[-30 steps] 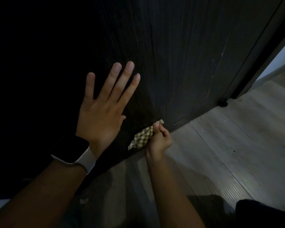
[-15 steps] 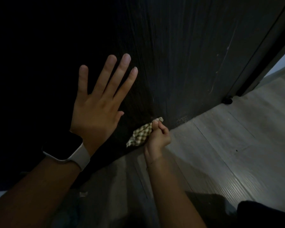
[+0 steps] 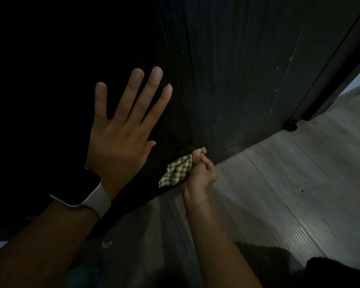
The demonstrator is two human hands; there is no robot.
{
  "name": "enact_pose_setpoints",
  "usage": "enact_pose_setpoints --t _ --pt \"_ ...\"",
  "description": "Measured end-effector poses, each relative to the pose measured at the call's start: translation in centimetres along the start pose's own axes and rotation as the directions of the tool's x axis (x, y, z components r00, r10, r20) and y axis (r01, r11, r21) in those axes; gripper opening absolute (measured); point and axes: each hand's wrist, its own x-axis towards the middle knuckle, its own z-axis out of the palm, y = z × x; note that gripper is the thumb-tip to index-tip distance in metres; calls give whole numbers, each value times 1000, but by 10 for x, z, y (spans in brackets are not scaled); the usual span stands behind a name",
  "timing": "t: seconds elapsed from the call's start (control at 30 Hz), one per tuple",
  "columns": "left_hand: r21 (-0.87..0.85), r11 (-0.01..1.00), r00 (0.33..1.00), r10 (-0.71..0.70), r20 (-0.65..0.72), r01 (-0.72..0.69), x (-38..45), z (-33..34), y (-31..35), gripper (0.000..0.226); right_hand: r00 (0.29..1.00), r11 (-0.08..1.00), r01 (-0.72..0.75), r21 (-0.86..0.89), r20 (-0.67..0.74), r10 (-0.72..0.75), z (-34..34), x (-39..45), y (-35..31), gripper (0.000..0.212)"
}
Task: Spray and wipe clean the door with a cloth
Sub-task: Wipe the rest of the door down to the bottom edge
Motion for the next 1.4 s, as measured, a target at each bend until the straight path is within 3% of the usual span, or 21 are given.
enact_pose_setpoints --t 0.13,0.3,0.4,0.57,0.73,0.87,1.07,1.17,1.27,1.4 --pt "15 1000 1000 -9 -5 9 0 1 1 110 990 987 -109 115 -74 118 -16 55 23 23" --pt "-6 1000 1000 -2 -13 2 0 2 1 111 1000 1000 -21 -23 -23 20 5 0 0 10" --pt "9 1000 1000 -10 -14 10 -1 3 1 111 1000 1000 -16 6 -24 17 9 -8 -4 12" --pt "35 999 1000 -19 6 19 1 1 2 113 973 982 -165 87 -148 177 2 25 -14 12" --pt "37 999 1000 -18 3 18 0 4 3 114 992 996 85 38 -96 -81 22 -2 -11 15" --pt "42 999 1000 -22 -4 22 0 3 3 115 977 979 198 48 -91 -193 25 2 -15 16" --pt "47 998 999 -30 19 29 1 4 4 115 967 990 135 41 -222 -123 21 29 -26 9" --pt "41 999 999 -29 18 28 0 3 4 115 968 980 199 8 -159 -195 27 16 -25 18" --pt "1 1000 1000 -20 14 20 0 0 2 116 962 959 272 -76 -12 -274 25 -4 -42 16" --pt "-129 992 1000 4 15 -2 -2 -10 -4 110 863 857 452 -249 363 -350 4 -40 -93 6"
